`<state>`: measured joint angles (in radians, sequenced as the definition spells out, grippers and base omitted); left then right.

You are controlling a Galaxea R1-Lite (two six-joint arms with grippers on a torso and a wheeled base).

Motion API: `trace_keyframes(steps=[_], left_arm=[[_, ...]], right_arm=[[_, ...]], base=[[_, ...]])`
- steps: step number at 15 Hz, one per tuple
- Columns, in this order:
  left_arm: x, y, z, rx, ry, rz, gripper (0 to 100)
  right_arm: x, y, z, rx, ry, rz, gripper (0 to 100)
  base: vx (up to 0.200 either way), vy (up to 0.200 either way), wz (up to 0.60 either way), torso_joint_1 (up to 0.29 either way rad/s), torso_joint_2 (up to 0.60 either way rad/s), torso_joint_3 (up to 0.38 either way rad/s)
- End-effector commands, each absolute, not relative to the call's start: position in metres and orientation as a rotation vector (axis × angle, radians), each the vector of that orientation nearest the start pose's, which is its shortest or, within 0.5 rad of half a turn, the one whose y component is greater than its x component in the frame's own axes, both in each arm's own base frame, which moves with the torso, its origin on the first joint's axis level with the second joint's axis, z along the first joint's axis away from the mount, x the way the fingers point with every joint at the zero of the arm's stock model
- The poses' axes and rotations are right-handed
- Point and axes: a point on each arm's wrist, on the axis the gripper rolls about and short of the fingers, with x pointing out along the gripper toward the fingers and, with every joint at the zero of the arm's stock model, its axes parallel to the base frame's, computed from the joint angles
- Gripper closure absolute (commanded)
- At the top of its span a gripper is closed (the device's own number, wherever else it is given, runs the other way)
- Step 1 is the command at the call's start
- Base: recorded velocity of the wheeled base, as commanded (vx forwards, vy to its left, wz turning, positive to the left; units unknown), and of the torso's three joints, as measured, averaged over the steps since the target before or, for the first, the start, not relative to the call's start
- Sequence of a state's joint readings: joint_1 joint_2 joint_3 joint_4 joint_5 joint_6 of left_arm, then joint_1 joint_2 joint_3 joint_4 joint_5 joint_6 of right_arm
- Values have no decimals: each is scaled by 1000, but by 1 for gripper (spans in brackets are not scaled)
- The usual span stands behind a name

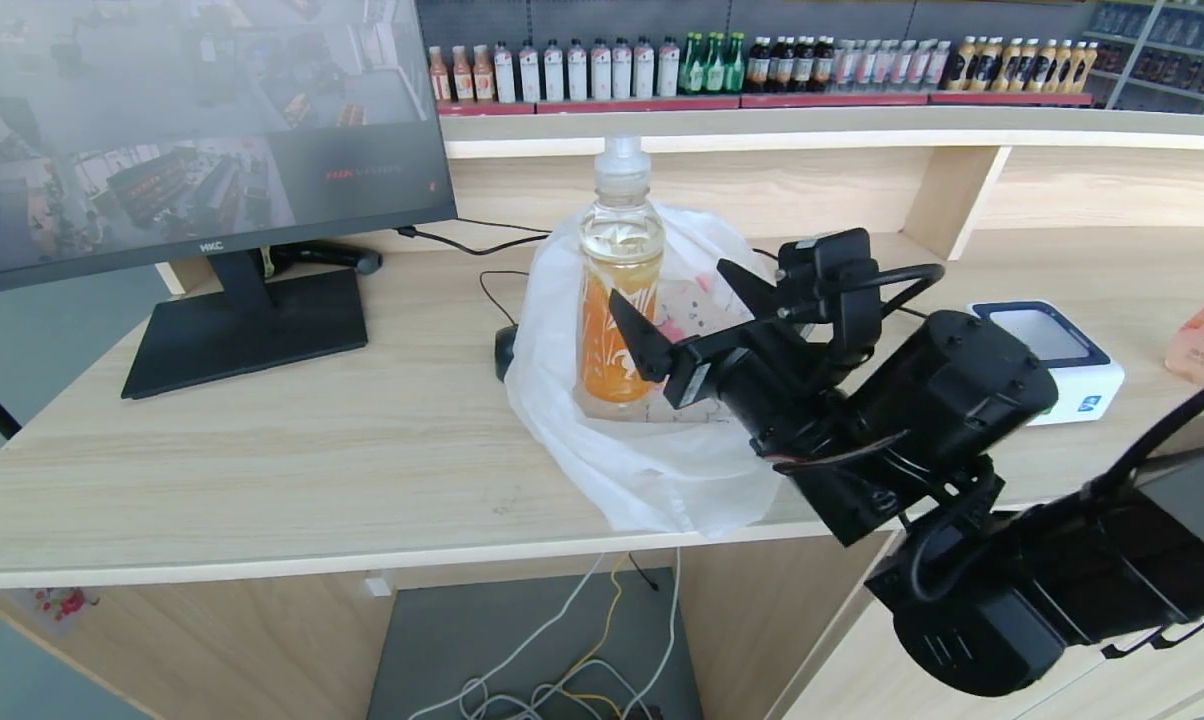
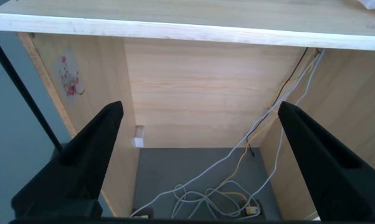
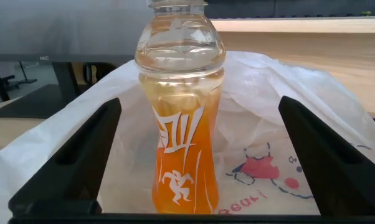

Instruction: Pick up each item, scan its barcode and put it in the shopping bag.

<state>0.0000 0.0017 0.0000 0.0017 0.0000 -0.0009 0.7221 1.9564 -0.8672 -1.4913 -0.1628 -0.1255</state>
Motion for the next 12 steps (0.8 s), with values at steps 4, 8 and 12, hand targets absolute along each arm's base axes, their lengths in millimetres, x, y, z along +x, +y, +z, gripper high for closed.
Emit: trace_keyframes(steps=[4, 8, 12], left_arm=[[-23, 0, 75, 0, 3, 0, 0], [-23, 0, 75, 0, 3, 0, 0], [-23, 0, 75, 0, 3, 0, 0]], right_arm=[[210, 185, 216, 49, -400, 540, 0], [183, 160, 217, 65, -429, 536, 0], [189, 152, 221, 66, -447, 493, 0]], base=[[0, 0, 0, 0, 0, 0], [0, 0, 0, 0, 0, 0], [0, 0, 0, 0, 0, 0]])
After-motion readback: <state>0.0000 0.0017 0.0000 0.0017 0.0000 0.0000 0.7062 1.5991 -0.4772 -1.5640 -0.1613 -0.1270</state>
